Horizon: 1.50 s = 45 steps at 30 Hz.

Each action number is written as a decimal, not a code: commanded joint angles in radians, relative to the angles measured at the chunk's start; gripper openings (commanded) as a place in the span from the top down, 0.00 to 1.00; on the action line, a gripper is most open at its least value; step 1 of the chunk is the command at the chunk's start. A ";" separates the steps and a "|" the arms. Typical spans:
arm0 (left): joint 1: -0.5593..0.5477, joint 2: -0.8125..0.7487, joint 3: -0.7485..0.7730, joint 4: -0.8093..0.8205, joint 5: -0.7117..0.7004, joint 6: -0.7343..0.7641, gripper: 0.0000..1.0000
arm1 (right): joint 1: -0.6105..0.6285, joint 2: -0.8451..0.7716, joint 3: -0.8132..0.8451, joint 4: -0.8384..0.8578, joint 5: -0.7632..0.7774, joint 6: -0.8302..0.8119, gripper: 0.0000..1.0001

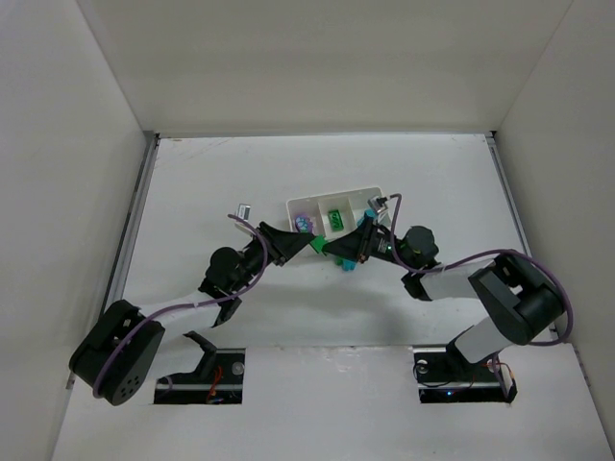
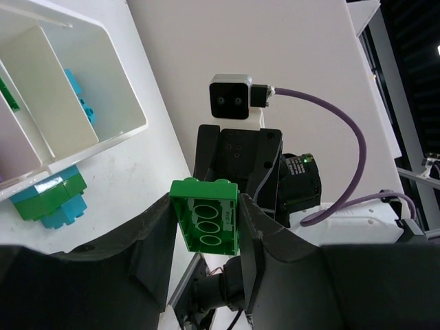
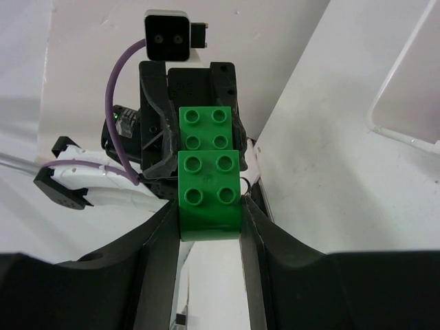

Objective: Sort the legos into containers by color

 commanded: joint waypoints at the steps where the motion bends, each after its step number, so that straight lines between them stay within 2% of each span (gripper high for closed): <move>1: 0.012 -0.017 0.001 0.078 -0.021 0.038 0.75 | -0.048 -0.036 -0.028 0.170 0.018 -0.008 0.62; 7: 0.019 -0.036 -0.037 0.058 -0.011 0.046 0.79 | -0.088 -0.083 -0.035 0.154 0.020 -0.008 0.62; 13: 0.037 -0.102 -0.099 0.015 -0.017 0.054 0.79 | -0.128 -0.153 -0.017 0.010 0.052 -0.068 0.62; 18: 0.029 -0.198 -0.099 -0.089 -0.044 0.101 0.79 | -0.108 -0.211 0.058 -0.333 0.214 -0.241 0.63; 23: 0.000 -0.255 -0.089 -0.181 -0.092 0.161 0.78 | -0.019 -0.239 0.223 -0.788 0.577 -0.489 0.62; 25: -0.006 -0.260 -0.077 -0.221 -0.103 0.176 0.78 | 0.016 -0.216 0.288 -0.896 0.702 -0.569 0.61; 28: -0.029 -0.275 -0.071 -0.252 -0.130 0.198 0.77 | 0.046 -0.143 0.381 -1.001 0.802 -0.639 0.61; 35: -0.061 -0.301 -0.034 -0.318 -0.172 0.247 0.77 | 0.072 -0.031 0.455 -1.035 0.879 -0.659 0.58; 43: -0.080 -0.278 0.039 -0.375 -0.190 0.297 0.77 | 0.078 -0.017 0.483 -1.019 0.903 -0.669 0.36; 45: -0.087 -0.260 0.062 -0.376 -0.190 0.310 0.77 | 0.078 -0.021 0.481 -1.016 0.897 -0.671 0.35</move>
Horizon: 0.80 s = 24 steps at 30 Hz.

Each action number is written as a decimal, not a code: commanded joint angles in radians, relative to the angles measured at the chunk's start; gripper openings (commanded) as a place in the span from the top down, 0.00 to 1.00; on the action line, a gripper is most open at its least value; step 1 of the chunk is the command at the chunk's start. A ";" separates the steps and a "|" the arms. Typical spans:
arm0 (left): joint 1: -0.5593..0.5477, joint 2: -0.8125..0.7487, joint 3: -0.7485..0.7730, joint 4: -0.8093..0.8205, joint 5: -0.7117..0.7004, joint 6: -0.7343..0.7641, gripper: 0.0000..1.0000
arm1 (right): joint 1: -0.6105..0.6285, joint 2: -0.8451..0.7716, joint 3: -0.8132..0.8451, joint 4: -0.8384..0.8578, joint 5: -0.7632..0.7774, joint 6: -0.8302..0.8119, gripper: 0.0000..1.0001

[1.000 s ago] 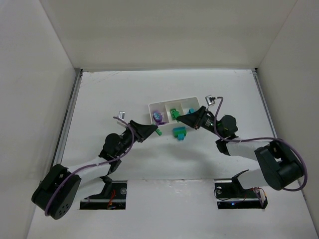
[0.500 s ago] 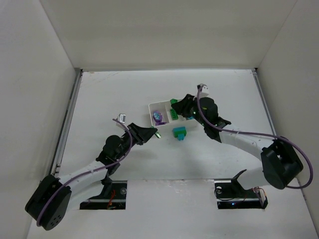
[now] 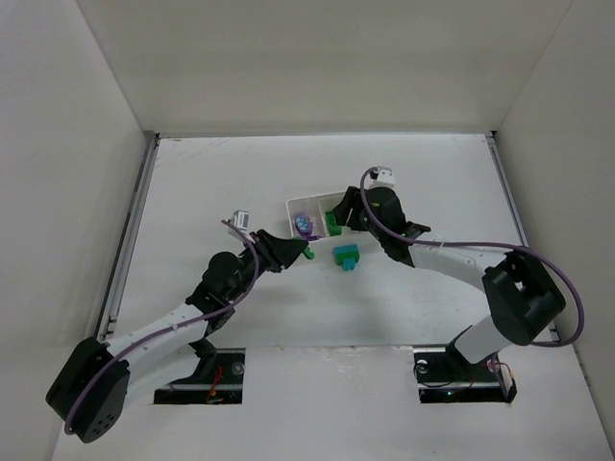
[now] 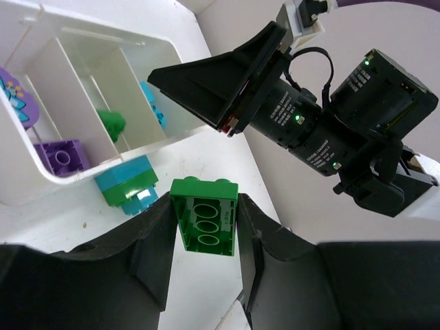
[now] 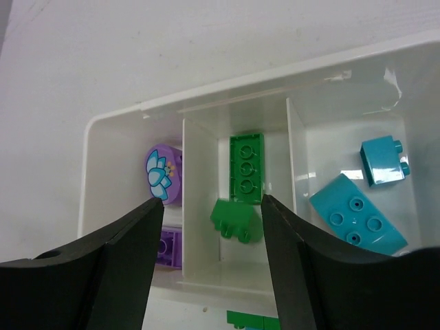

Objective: Sort the legos into containers by color

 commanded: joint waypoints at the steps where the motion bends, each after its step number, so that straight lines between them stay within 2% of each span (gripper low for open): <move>1: -0.016 0.023 0.076 0.023 -0.020 0.052 0.77 | 0.011 -0.038 0.036 0.024 0.030 -0.023 0.34; 5: -0.015 0.098 0.157 0.012 -0.023 0.082 0.77 | 0.020 -0.175 -0.075 0.056 0.079 -0.006 0.37; 11: -0.041 0.283 0.329 -0.060 -0.105 0.170 0.76 | 0.031 -0.425 -0.316 0.076 0.165 0.029 0.64; 14: -0.076 0.404 0.439 -0.115 -0.172 0.240 0.76 | 0.048 -0.543 -0.425 0.076 0.164 0.060 0.66; 18: -0.110 0.533 0.559 -0.157 -0.243 0.351 0.76 | 0.101 -0.642 -0.507 0.065 0.174 0.083 0.58; 24: -0.119 0.667 0.662 -0.186 -0.302 0.426 0.75 | 0.189 -0.621 -0.498 0.006 0.190 0.095 0.30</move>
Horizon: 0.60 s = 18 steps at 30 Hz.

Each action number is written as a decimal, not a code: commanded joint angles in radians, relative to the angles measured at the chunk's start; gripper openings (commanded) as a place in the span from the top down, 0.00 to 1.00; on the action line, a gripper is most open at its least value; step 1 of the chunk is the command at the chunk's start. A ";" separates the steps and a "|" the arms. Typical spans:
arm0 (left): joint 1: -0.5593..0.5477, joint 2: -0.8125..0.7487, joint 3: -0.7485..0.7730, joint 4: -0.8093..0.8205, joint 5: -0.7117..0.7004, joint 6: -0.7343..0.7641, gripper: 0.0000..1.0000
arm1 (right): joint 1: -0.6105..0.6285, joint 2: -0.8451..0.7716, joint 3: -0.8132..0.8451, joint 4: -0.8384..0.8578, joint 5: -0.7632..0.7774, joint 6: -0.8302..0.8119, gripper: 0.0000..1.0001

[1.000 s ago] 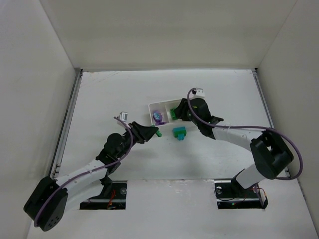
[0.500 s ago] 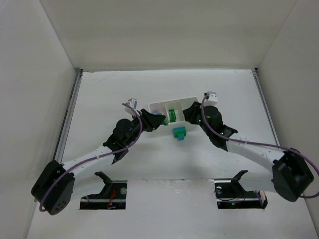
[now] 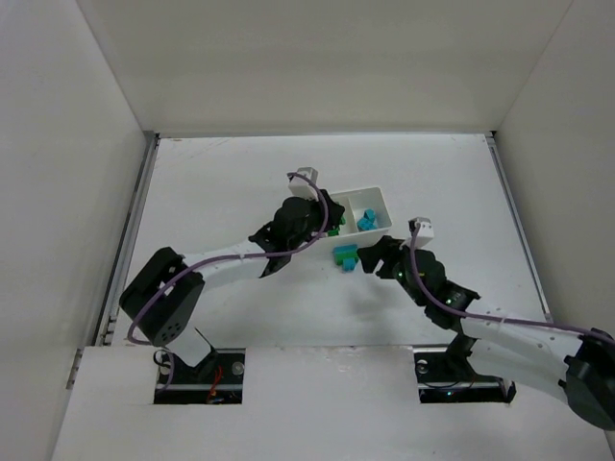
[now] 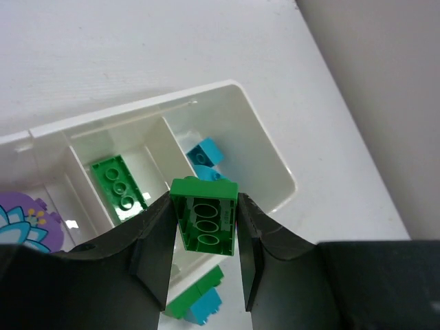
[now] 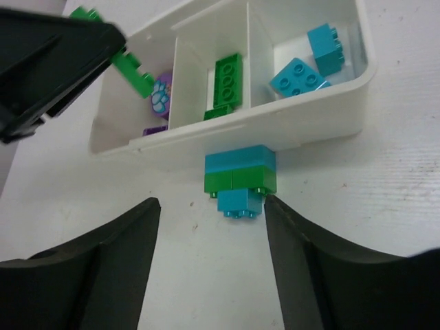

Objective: Sort the legos into containers by color

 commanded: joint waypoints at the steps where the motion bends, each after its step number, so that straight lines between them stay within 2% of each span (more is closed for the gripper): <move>1: -0.003 0.041 0.066 -0.001 -0.075 0.095 0.74 | 0.051 0.035 0.025 -0.010 0.035 0.011 0.27; 8: -0.012 0.154 0.128 -0.008 -0.127 0.147 0.73 | 0.101 0.192 0.059 -0.015 0.038 0.008 0.25; 12: -0.015 0.197 0.166 -0.010 -0.150 0.185 0.72 | 0.108 0.230 0.063 -0.006 0.044 0.006 0.25; 16: -0.024 0.213 0.183 -0.008 -0.153 0.199 0.57 | 0.108 0.267 0.067 0.016 0.041 -0.018 0.21; 18: -0.032 0.194 0.181 -0.008 -0.155 0.201 0.53 | 0.108 0.288 0.077 0.019 0.038 -0.023 0.21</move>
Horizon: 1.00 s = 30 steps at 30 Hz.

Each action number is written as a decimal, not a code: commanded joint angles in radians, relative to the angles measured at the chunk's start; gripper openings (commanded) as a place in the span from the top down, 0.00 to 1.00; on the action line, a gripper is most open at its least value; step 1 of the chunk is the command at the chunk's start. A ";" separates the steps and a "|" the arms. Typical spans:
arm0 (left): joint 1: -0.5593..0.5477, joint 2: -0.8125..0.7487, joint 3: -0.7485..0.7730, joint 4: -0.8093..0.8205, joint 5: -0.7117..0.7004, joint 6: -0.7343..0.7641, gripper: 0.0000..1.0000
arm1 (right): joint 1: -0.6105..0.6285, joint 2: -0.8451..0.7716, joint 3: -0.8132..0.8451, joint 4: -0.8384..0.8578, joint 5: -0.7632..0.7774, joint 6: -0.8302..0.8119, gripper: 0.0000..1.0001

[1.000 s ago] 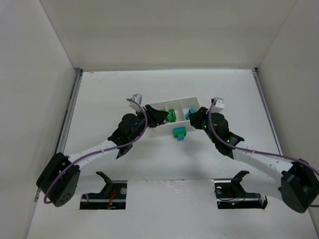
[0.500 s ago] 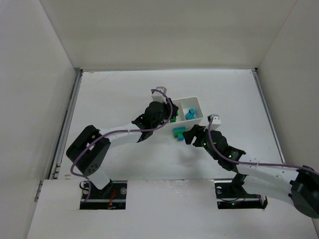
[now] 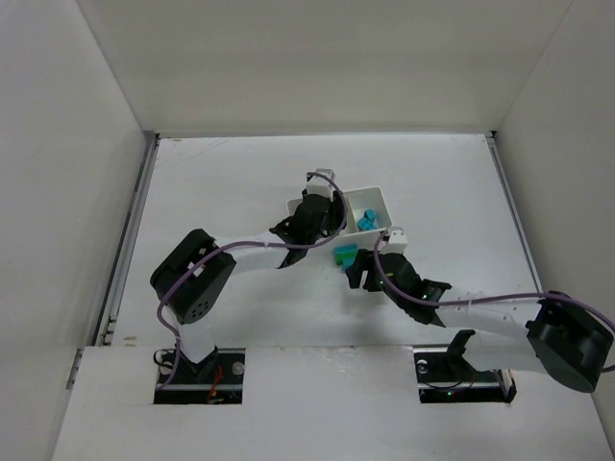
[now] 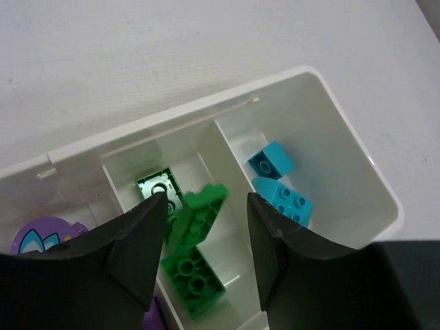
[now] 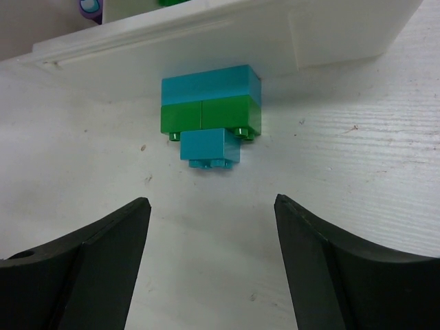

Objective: Sort the legos into containers by color

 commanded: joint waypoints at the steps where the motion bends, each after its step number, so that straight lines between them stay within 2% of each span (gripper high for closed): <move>1: -0.017 -0.046 0.034 0.037 -0.021 0.032 0.51 | 0.011 0.036 0.059 0.040 0.014 -0.024 0.21; 7: -0.026 -0.183 -0.049 0.029 0.009 0.007 0.48 | 0.011 0.136 0.128 0.035 0.011 -0.063 0.28; 12: -0.043 -0.366 -0.221 0.013 0.040 -0.066 0.48 | -0.017 0.234 0.177 0.031 0.013 -0.079 0.35; 17: -0.066 -0.575 -0.405 -0.015 0.065 -0.149 0.48 | -0.021 0.294 0.209 0.031 0.022 -0.078 0.38; 20: -0.075 -0.712 -0.503 -0.079 0.065 -0.212 0.48 | -0.024 0.330 0.224 0.022 0.033 -0.075 0.40; 25: -0.078 -0.858 -0.595 -0.187 0.086 -0.279 0.46 | -0.027 0.363 0.235 0.023 0.065 -0.067 0.44; 30: -0.064 -0.935 -0.660 -0.248 0.135 -0.344 0.42 | -0.024 0.373 0.238 0.028 0.102 -0.063 0.55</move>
